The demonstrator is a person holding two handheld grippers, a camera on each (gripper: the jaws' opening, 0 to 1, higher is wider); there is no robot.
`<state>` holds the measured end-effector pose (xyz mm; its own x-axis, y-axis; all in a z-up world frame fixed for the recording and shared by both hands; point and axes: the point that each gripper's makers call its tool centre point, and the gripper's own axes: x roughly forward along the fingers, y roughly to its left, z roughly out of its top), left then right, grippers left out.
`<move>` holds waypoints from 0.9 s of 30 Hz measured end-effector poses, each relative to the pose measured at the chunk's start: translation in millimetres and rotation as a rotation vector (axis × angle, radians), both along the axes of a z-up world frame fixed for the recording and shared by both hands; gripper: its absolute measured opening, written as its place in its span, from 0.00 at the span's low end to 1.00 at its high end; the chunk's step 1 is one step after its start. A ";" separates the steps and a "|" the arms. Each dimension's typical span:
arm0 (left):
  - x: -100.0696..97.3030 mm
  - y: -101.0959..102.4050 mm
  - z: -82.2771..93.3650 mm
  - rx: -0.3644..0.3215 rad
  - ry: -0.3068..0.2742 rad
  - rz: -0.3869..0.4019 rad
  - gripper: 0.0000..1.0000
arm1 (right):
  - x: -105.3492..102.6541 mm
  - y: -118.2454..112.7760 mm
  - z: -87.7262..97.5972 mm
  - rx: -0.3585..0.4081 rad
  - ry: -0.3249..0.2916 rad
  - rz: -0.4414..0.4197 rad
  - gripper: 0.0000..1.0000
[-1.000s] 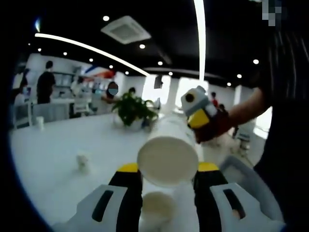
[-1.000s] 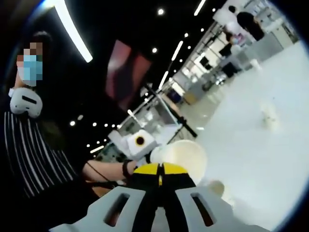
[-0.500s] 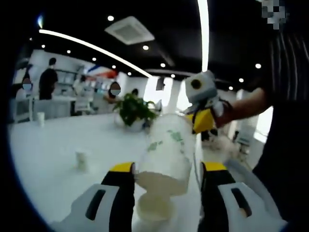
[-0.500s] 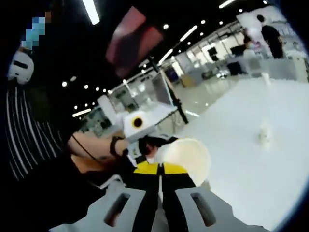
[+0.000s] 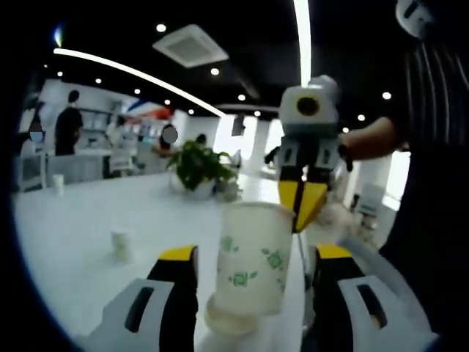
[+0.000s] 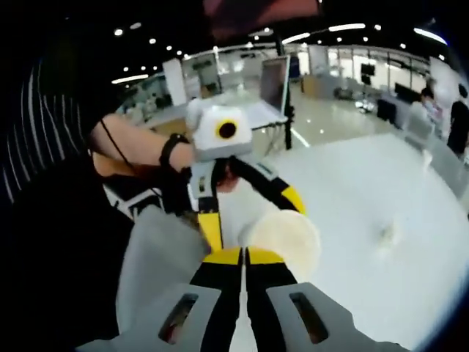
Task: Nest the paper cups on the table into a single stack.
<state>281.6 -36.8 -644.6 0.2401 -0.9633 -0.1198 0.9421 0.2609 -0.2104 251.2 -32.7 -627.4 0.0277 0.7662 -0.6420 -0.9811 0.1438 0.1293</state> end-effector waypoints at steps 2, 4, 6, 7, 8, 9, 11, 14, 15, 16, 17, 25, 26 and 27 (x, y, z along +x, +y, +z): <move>-1.3 1.1 -0.2 -0.014 0.027 0.002 0.67 | 0.8 2.2 2.1 -0.008 -0.016 0.017 0.00; -0.6 2.6 -2.0 -0.007 0.021 0.008 0.70 | 1.4 2.2 1.4 -0.031 -0.029 0.039 0.00; 0.6 4.8 -4.5 0.000 0.024 0.019 0.75 | 1.8 3.2 1.2 -0.047 -0.038 0.055 0.00; 0.9 5.5 -4.3 -0.003 0.015 0.024 0.78 | 1.9 3.0 0.3 -0.061 -0.044 0.070 0.00; 0.9 5.7 -5.4 0.000 0.012 0.026 0.82 | 1.9 3.1 0.4 -0.067 -0.049 0.078 0.00; 0.9 5.9 -6.5 0.004 0.009 0.029 0.85 | 1.7 3.3 0.6 -0.074 -0.055 0.085 0.00; -0.3 5.3 -7.7 0.008 0.001 0.024 0.91 | 1.9 3.0 0.5 -0.090 -0.068 0.101 0.00; -1.0 5.2 -7.8 -0.001 -0.018 0.028 0.98 | 2.5 3.1 -1.2 -0.120 -0.088 0.126 0.00; -3.2 5.3 -7.2 -0.006 -0.022 0.022 0.98 | 3.1 2.5 -1.8 -0.134 -0.098 0.134 0.00; -3.6 5.8 -5.7 -0.011 -0.031 0.019 0.98 | 3.8 2.3 -2.0 -0.149 -0.110 0.144 0.00; -2.7 6.6 -4.8 -0.013 -0.042 0.020 0.98 | 3.4 2.4 -1.9 -0.156 -0.115 0.153 0.00; 0.3 17.1 -17.9 0.064 -0.042 0.010 0.98 | 8.0 -4.7 -5.8 -0.292 -0.242 0.266 0.00; 0.1 18.9 -19.4 0.071 -0.041 0.009 0.98 | 8.3 -5.7 -6.5 -0.306 -0.257 0.279 0.00; 0.2 20.3 -20.2 0.074 -0.041 0.011 0.98 | 7.7 -8.3 -8.5 -0.334 -0.276 0.302 0.00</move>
<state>281.8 -16.5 -664.8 0.2564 -0.9495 -0.1807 0.9466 0.2845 -0.1516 258.9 -41.0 -635.9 0.0394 0.5212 -0.8525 -0.9763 -0.1616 -0.1439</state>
